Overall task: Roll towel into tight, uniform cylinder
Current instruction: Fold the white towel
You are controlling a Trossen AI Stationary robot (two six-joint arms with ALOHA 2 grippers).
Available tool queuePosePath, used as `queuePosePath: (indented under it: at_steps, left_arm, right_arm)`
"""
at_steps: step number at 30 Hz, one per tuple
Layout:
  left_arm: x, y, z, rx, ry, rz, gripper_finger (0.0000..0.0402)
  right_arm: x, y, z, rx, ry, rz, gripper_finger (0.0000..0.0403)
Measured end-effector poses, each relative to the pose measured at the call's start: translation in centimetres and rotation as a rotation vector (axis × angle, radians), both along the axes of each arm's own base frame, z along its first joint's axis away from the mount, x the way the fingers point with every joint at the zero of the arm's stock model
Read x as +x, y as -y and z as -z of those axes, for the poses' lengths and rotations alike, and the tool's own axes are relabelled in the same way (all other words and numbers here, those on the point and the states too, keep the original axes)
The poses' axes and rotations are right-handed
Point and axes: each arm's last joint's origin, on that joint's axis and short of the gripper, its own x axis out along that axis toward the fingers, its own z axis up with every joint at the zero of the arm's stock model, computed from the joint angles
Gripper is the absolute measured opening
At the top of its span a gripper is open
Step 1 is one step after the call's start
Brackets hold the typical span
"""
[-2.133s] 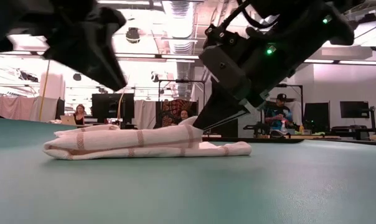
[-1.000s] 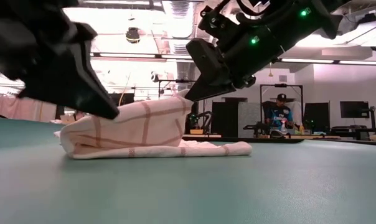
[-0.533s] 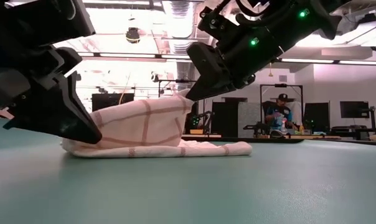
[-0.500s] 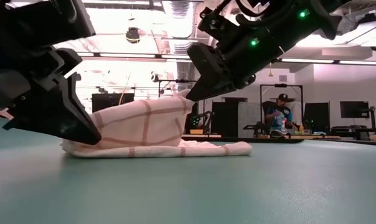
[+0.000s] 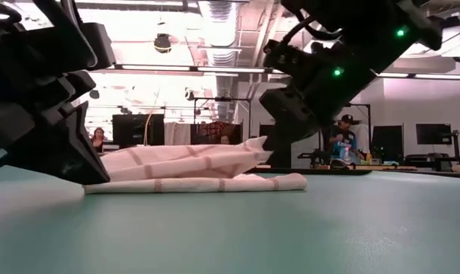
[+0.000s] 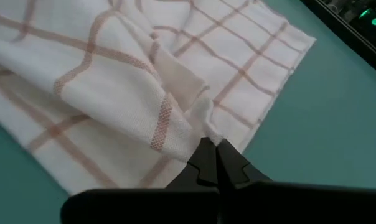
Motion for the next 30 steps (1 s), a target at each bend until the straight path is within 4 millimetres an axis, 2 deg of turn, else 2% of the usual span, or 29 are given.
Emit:
queuePosePath:
  at_steps: [13,30]
  left_arm:
    - [0.0,0.0,0.0,-0.012,-0.001,-0.001,0.0]
    - [-0.3,0.0,0.0,-0.001,-0.029,0.004,0.0]
  right_arm:
    - [-1.2,-2.0,0.4,0.095,-0.011,-0.013,0.0]
    - [-1.5,-2.3,2.1,0.17,-0.103,-0.03,0.0014]
